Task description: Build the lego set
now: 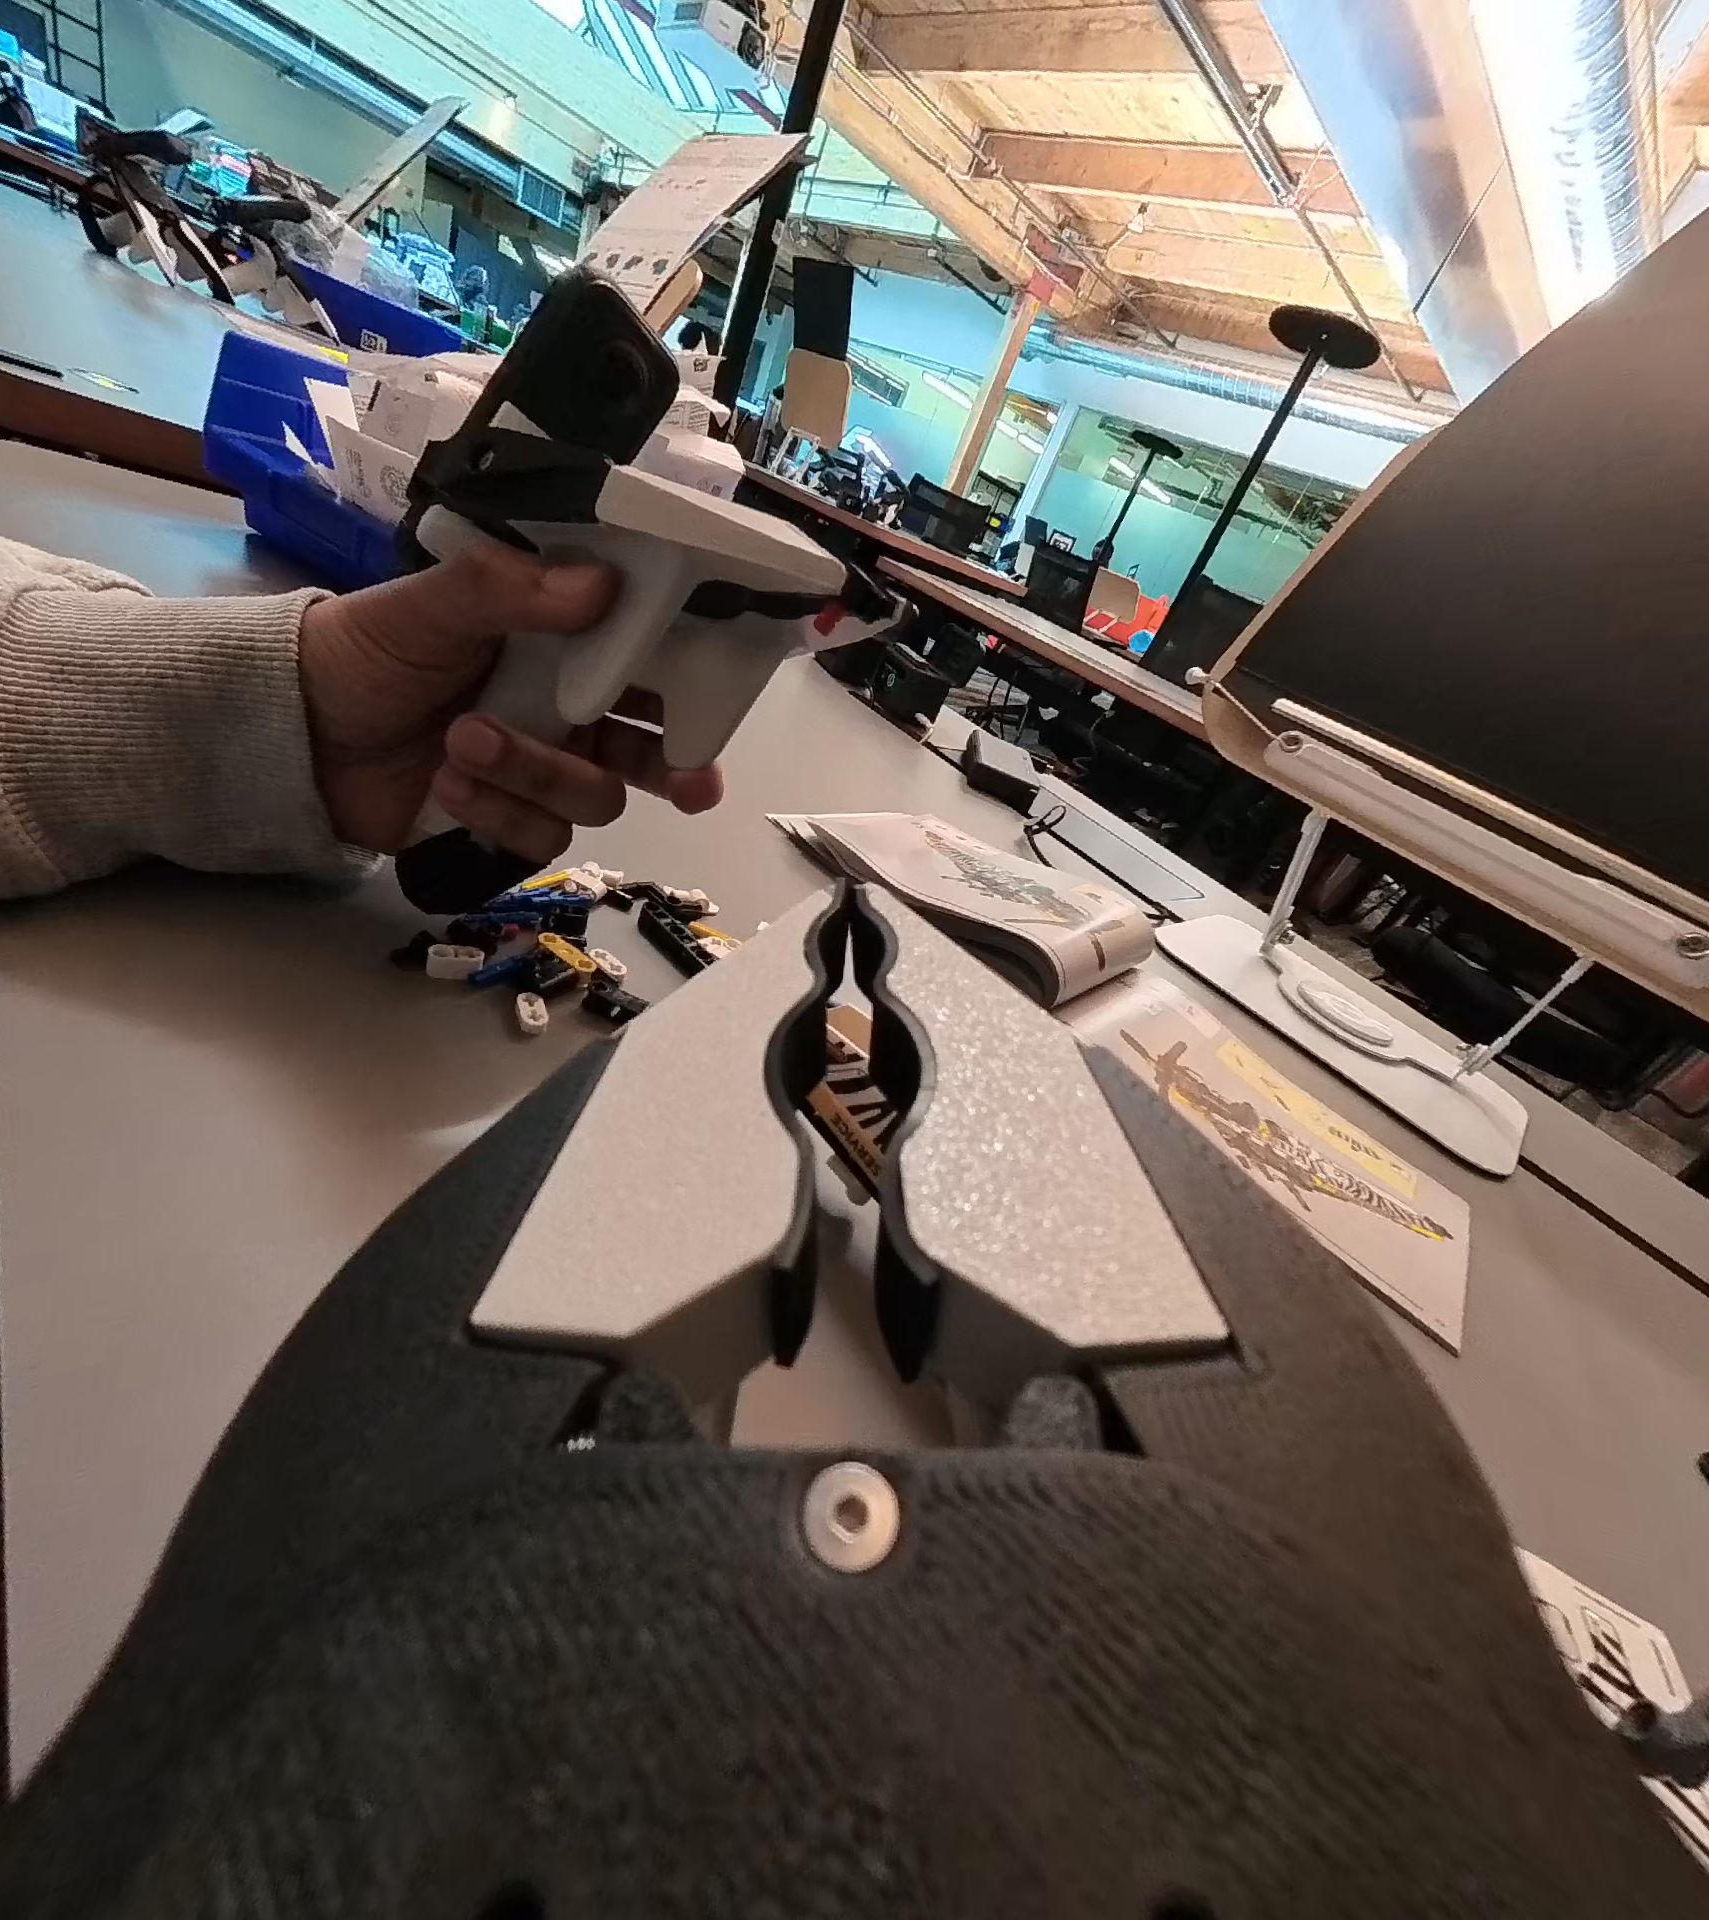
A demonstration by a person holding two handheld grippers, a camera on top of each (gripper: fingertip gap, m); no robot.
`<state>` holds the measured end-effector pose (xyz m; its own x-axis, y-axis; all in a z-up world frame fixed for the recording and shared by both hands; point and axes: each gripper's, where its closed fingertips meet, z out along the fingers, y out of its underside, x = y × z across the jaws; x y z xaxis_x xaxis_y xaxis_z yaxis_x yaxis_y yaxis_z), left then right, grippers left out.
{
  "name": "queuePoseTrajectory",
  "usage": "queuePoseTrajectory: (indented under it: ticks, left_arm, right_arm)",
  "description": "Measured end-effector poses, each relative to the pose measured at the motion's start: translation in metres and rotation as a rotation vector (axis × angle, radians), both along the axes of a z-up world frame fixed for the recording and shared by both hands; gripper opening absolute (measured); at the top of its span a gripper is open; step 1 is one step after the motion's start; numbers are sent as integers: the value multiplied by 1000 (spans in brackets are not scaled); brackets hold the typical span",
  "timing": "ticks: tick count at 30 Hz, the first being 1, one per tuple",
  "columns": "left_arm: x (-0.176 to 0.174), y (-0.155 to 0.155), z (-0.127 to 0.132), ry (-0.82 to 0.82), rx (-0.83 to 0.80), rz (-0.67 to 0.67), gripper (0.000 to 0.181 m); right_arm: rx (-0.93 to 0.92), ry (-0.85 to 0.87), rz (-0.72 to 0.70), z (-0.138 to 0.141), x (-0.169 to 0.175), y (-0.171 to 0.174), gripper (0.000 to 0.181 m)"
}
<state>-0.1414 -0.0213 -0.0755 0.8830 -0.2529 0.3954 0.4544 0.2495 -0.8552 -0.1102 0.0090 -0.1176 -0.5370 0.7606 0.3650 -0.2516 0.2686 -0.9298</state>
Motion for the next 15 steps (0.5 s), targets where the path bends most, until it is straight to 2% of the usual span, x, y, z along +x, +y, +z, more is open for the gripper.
queuePoseTrajectory:
  ticks: [7,10,13,15]
  left_arm:
    - [3,0,0,-24,8,-41,13]
    - [15,-2,2,-153,49,-223,13]
    - [28,-12,15,-296,142,-462,13]
    - [30,-18,20,-302,178,-491,13]
  right_arm:
    - [-17,7,0,2,1,3,0]
    - [-93,29,2,10,2,6,0]
    - [-241,-52,105,24,8,-6,0]
    - [-293,-100,171,35,11,-15,8]
